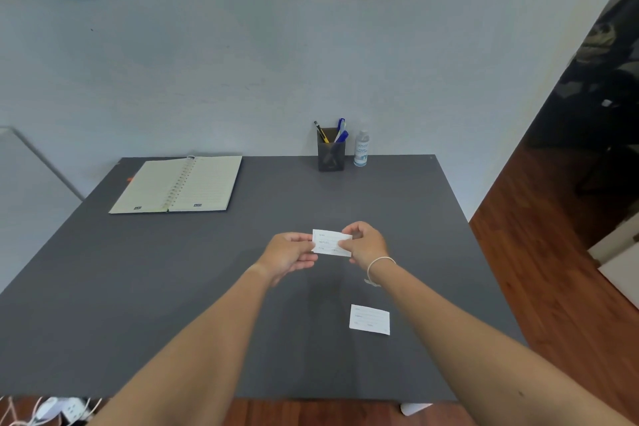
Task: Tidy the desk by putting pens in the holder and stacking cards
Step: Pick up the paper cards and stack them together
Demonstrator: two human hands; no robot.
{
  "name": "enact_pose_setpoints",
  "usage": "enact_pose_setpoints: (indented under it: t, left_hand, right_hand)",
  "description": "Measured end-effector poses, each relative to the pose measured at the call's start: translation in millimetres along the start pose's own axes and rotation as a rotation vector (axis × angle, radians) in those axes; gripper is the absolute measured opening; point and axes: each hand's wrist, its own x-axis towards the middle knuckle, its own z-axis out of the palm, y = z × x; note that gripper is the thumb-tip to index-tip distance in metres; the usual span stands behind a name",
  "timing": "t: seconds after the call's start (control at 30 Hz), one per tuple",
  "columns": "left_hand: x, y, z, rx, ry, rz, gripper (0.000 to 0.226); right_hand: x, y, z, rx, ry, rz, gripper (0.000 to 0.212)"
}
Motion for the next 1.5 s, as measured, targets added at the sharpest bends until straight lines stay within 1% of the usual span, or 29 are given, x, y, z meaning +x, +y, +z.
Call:
enact_pose_setpoints:
  t: [0.13, 0.3, 0.43, 0.7, 0.77, 0.87, 0.93, 1.0, 1.1, 1.17, 1.27, 1.37, 1.5]
  left_hand:
    - [-0.4, -2.5, 0.6, -0.002, 0.037, -0.002, 0.016]
    - [-2.3, -4.0, 3.3, 0.009, 0.061, -0.001, 0.017]
    - [-5.8, -2.4, 6.1, 0.022, 0.052, 0.035, 0.026]
    - [-9.3, -2.1, 14.7, 0.016, 0.064, 0.033, 0.021]
    - [-10.0, -2.9, 17.5, 0.014, 0.060, 0.032, 0.019]
    - [-11.1, -7.7, 21.9, 0.010, 0.049, 0.022, 0.015]
    - [-11.5, -13.4, 24.1, 0.024, 0.046, 0.008, 0.016]
    - [-11.7, -20.9, 26.1, 0.035, 0.043, -0.010, 0.016]
    - [-12.6, -31.1, 29.6, 0.045, 0.035, -0.030, 0.013]
    - [-12.5, -36.3, 31.7, 0.054, 0.028, -0.043, 0.012]
    - [-10.5, -42.4, 33.5, 0.063, 0.034, -0.057, 0.010]
    - [-7.7, -47.2, 35.2, 0.065, 0.038, -0.069, 0.010]
    - [-6.8, -51.0, 36.4, 0.070, 0.043, -0.085, 0.014]
  right_hand:
    - [-2.8, -0.9, -0.3, 0.034, -0.022, -0.021, 0.023]
    - [-4.3, 1.2, -1.4, 0.020, -0.047, -0.034, 0.017]
    - [-6.1, 3.0, -3.9, 0.020, -0.055, -0.040, 0.015]
    - [-11.0, 8.6, -11.1, -0.009, -0.044, -0.049, 0.014]
    - [-13.4, 11.4, -14.5, -0.007, -0.043, -0.045, 0.017]
    - [-17.9, 20.0, -22.5, 0.020, -0.036, -0.041, 0.029]
    - [-22.1, 32.0, -28.9, 0.005, -0.019, -0.021, 0.033]
    - [-27.6, 50.7, -35.5, -0.078, -0.019, 0.008, 0.034]
    - [-37.4, 80.5, -44.6, -0.357, -0.102, 0.027, 0.040]
    - [-42.6, 94.6, -49.1, -0.570, -0.159, -0.014, 0.050]
    - [-49.2, 104.3, -51.6, -0.773, -0.182, -0.092, 0.057]
    - [-52.4, 110.0, -50.9, -0.851, -0.166, -0.156, 0.051]
    - [-51.0, 114.5, -49.0, -0.856, -0.147, -0.187, 0.040]
